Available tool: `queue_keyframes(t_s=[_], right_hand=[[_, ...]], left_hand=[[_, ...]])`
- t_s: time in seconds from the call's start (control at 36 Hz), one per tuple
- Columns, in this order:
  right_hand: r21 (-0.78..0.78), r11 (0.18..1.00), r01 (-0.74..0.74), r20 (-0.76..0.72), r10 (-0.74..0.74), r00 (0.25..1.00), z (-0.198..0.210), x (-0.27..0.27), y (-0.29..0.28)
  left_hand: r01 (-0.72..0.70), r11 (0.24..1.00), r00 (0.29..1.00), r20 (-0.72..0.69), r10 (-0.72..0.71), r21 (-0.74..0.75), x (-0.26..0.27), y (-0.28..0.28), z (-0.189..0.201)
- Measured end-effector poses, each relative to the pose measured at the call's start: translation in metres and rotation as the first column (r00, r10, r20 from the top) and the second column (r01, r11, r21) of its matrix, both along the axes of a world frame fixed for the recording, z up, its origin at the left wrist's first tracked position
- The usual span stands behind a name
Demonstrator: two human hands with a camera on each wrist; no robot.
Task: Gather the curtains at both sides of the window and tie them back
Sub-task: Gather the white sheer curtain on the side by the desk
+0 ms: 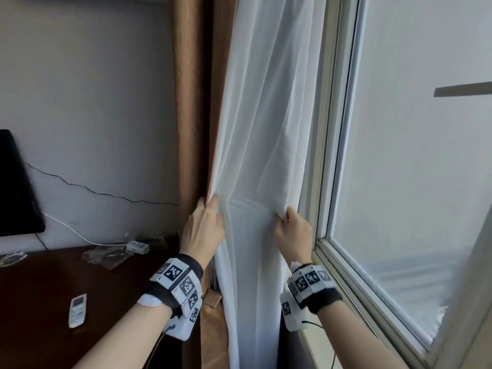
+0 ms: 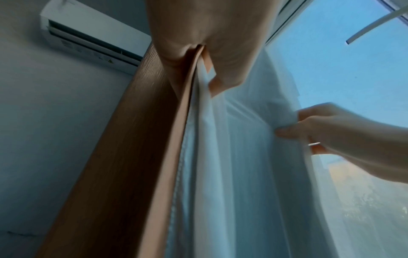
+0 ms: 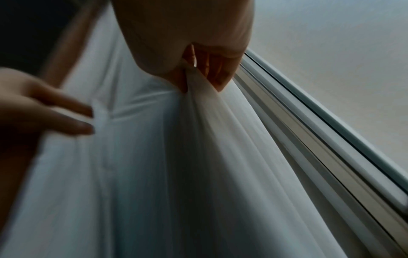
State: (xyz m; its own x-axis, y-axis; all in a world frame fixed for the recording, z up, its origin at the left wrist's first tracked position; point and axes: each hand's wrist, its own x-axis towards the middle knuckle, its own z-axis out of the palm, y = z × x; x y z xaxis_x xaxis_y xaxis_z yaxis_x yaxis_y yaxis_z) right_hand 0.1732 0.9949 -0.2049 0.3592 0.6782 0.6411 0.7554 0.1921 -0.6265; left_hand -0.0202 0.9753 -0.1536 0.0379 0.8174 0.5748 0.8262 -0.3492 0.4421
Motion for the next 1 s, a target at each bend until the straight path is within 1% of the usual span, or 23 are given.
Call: queue_keyframes(t_s=[0.08, 0.17, 0.25, 0.33, 0.39, 0.44, 0.5, 0.58, 0.69, 0.72, 0.78, 0.83, 0.92, 1.0], right_hand=[[0.008, 1.000, 0.015, 0.179, -0.016, 0.984, -0.001, -0.003, -0.025], [-0.035, 0.998, 0.052, 0.337, -0.037, 0.941, 0.001, -0.012, -0.050], [0.018, 0.999, 0.047, 0.419, -0.050, 0.906, 0.007, -0.028, -0.075], [0.098, 0.995, -0.025, 0.443, -0.022, 0.896, 0.014, -0.048, -0.092], [0.103, 0.991, -0.090, 0.462, 0.033, 0.886, 0.016, -0.060, -0.090], [0.070, 0.988, -0.137, 0.450, 0.091, 0.888, 0.017, -0.068, -0.082], [0.023, 0.988, -0.150, 0.441, 0.124, 0.889, 0.015, -0.073, -0.073], [-0.016, 0.991, -0.130, 0.436, 0.124, 0.891, 0.013, -0.072, -0.058], [-0.046, 0.989, -0.140, 0.435, 0.146, 0.889, 0.014, -0.068, -0.044], [-0.059, 0.986, -0.154, 0.447, 0.164, 0.880, 0.014, -0.067, -0.041], [-0.099, 0.972, -0.213, 0.464, 0.235, 0.854, 0.013, -0.067, -0.037], [-0.131, 0.955, -0.267, 0.472, 0.297, 0.830, 0.014, -0.066, -0.035], [-0.144, 0.934, -0.327, 0.483, 0.355, 0.801, 0.018, -0.065, -0.034], [-0.119, 0.904, -0.412, 0.467, 0.417, 0.780, 0.018, -0.062, -0.033]], left_hand=[[0.015, 1.000, 1.000, 0.021, -0.015, 0.019, 0.005, 0.002, 0.000], [0.032, 0.999, 0.998, 0.050, -0.033, 0.032, 0.008, 0.005, 0.000], [0.029, 0.999, 0.998, 0.059, -0.030, 0.018, 0.008, 0.004, 0.000], [0.047, 0.999, 0.999, 0.006, -0.047, 0.022, 0.009, -0.001, 0.000], [0.056, 0.998, 0.998, -0.018, -0.055, 0.017, 0.009, -0.006, 0.000], [0.051, 0.999, 0.999, -0.016, -0.050, 0.009, 0.009, -0.008, -0.001], [0.079, 0.997, 0.997, 0.018, -0.079, 0.007, 0.007, -0.008, -0.002], [0.134, 0.991, 0.989, 0.057, -0.133, -0.003, 0.001, -0.002, -0.007], [0.255, 0.967, 0.964, 0.079, -0.253, -0.016, -0.001, 0.000, -0.010], [0.283, 0.959, 0.954, 0.105, -0.281, -0.006, 0.001, 0.000, -0.010], [0.332, 0.943, 0.924, 0.205, -0.324, -0.007, 0.006, -0.004, -0.005], [0.343, 0.939, 0.907, 0.266, -0.327, -0.016, 0.012, -0.005, -0.002], [0.285, 0.958, 0.909, 0.325, -0.261, -0.027, 0.019, 0.001, 0.000], [0.207, 0.978, 0.904, 0.386, -0.183, -0.020, 0.028, 0.005, 0.002]])
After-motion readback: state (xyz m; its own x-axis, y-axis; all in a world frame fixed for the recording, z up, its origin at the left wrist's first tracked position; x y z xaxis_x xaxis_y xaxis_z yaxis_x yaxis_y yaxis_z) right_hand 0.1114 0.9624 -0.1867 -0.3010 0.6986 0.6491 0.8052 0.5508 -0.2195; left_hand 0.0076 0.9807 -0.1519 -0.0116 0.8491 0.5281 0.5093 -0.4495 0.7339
